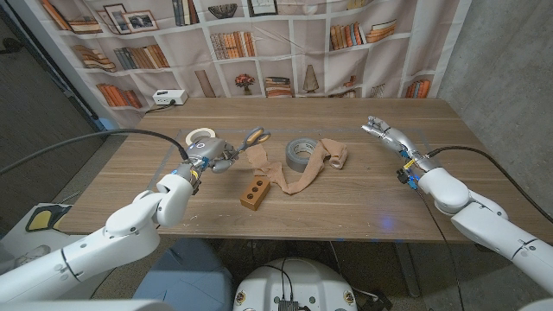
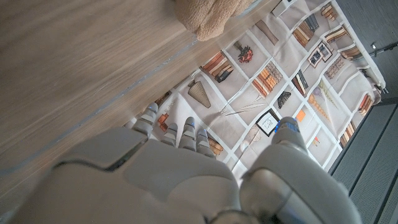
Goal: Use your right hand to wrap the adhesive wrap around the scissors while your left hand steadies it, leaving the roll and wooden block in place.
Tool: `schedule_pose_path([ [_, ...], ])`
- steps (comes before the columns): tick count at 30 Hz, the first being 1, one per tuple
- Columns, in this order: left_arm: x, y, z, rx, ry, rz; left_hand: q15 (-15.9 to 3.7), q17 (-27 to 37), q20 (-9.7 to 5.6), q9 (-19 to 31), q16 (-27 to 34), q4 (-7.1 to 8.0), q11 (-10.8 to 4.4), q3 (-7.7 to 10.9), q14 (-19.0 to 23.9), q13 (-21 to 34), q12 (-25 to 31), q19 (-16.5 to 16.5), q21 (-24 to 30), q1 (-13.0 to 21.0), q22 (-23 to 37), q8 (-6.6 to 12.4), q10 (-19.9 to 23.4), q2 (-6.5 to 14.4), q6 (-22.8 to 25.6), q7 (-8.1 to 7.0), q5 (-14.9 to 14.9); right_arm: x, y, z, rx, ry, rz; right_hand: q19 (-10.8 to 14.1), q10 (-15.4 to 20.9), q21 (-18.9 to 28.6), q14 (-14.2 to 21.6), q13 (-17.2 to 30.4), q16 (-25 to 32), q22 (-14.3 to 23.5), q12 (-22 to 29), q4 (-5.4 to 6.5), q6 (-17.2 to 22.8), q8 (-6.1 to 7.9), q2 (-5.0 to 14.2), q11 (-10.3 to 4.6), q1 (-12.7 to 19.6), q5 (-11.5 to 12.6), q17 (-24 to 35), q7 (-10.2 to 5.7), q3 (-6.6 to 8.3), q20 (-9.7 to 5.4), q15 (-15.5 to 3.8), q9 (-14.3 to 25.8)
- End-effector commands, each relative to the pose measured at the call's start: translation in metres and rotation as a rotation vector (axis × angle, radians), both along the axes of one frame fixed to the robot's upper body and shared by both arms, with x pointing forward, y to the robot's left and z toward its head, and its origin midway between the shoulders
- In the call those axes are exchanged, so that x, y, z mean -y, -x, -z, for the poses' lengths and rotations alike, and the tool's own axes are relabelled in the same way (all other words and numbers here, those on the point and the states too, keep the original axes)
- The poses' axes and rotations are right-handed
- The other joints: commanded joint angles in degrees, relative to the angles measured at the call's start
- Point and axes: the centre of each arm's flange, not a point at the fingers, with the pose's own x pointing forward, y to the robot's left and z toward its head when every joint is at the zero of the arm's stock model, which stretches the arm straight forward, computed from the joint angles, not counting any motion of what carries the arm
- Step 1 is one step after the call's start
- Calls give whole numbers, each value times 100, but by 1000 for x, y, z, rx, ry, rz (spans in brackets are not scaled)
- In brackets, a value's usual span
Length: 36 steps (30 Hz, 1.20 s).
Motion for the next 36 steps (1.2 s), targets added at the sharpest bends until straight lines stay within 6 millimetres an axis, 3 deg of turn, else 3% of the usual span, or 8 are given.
schedule_pose_path([
  [1, 0, 1, -6, 4, 15, 9, -210, 23, -10, 8, -23, -5, -75, 3, 245, 353, -9, -49, 70, 16, 21, -24, 106, 66, 22, 17, 26, -12, 5, -1, 27, 100, 59, -47, -33, -18, -212, 13, -20, 33, 8, 0, -91, -40, -8, 51, 96, 24, 26, -22, 56, 7, -12, 32],
  [21, -9, 3, -8, -14, 27, 13, -208, 51, -49, 18, -46, 2, -71, -1, 255, 404, -42, -230, 214, -8, 77, -51, 95, 71, 30, 32, 19, -30, 7, -14, 63, 280, 139, -39, -19, 2, -230, 39, -15, 30, 37, -17, -170, -16, -59, 110, 311, 44, 33, -13, 102, 23, 36, 36],
  [36, -9, 2, -5, -15, 27, 21, -208, 83, -56, 25, -62, 3, -10, -2, 250, 457, -50, -316, 346, -24, 114, -68, 111, 75, 40, 24, 16, -48, 10, -19, 63, 453, 194, -8, -221, 15, -329, 50, -39, 25, -13, -30, -334, -24, -97, 171, 607, 84, 35, -1, 174, 29, 151, 39],
])
